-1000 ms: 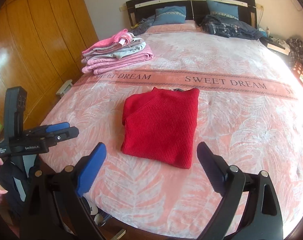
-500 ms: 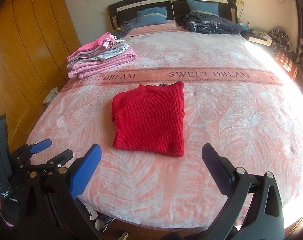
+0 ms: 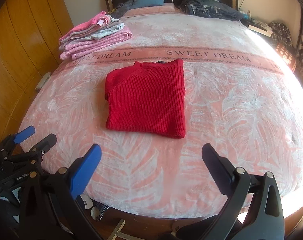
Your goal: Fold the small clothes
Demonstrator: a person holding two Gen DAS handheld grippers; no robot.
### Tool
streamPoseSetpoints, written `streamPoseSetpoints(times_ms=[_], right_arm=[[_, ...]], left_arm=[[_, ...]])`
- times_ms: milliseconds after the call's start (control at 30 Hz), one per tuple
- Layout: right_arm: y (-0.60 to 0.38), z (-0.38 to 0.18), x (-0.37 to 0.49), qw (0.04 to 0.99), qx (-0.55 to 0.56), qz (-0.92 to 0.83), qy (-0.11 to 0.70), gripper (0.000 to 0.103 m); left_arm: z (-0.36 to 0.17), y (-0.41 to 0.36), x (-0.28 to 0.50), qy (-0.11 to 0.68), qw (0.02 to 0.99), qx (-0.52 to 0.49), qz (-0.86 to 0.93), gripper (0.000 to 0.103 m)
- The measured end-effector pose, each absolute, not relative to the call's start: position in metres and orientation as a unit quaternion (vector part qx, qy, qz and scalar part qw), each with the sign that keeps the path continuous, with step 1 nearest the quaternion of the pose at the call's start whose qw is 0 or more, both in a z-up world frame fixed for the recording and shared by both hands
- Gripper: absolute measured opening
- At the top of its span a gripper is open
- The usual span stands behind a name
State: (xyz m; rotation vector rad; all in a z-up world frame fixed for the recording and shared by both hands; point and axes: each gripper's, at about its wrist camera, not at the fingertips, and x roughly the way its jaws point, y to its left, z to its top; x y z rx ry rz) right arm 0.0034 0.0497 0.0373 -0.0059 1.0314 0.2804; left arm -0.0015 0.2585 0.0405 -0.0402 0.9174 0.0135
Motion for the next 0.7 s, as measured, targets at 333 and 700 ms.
streamPoseSetpoints(times_ms=[333, 700], right_arm=[[0.051, 0.027, 0.002, 0.857, -0.014, 0.127, 0.499, 0.1], [0.049, 0.015, 0.003, 0.851, -0.019, 0.115, 0.512, 0.1]], left_arm=[[0.029, 0.258, -0.001, 0.459, 0.888, -0.015, 0.014, 0.093], [0.018, 0.254, 0.001, 0.472, 0.881, 0.0, 0.015, 0.094]])
